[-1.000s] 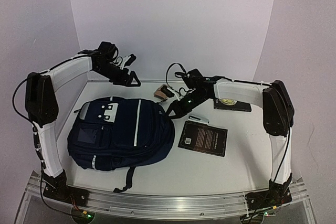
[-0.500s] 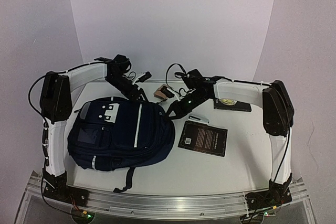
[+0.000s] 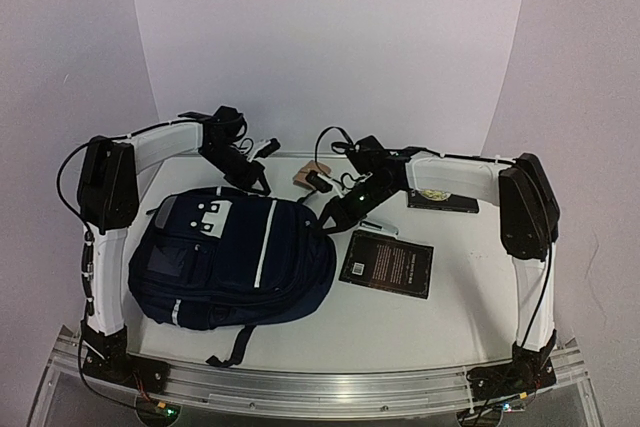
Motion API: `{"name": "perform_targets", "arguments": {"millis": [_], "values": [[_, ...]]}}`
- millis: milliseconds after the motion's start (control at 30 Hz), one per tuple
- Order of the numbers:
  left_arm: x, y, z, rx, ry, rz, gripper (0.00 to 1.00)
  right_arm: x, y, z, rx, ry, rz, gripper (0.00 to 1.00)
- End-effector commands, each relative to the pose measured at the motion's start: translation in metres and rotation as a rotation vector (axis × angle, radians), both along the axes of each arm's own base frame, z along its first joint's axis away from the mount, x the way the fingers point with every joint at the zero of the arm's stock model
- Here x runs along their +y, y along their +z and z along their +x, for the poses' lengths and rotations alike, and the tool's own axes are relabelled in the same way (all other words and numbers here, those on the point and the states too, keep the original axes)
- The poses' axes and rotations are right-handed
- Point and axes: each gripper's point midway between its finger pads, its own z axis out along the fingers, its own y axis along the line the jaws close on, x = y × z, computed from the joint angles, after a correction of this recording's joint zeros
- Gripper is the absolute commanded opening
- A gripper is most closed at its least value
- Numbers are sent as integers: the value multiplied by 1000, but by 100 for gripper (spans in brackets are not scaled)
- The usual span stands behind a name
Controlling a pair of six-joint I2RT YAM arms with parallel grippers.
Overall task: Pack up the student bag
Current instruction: Unzip the student bag at the center of the board.
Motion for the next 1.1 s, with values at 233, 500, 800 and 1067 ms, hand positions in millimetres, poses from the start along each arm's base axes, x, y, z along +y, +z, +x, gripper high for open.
{"name": "perform_targets", "arguments": {"millis": [233,500,800,1067], "values": [[-14,61,-10,-120,-106,-94,58,-4,13,-9,-3,25,31,0],[-42,45,-42,-146,-283,-33,75,-2,15,-6,-9,27,36,0],[-45,-20,-79,-48,-395,120,71,-2,17,-7,-10,31,39,0],[-26,-38,-51,-168,-358,294,74,0,18,-10,4,46,51,0]]}}
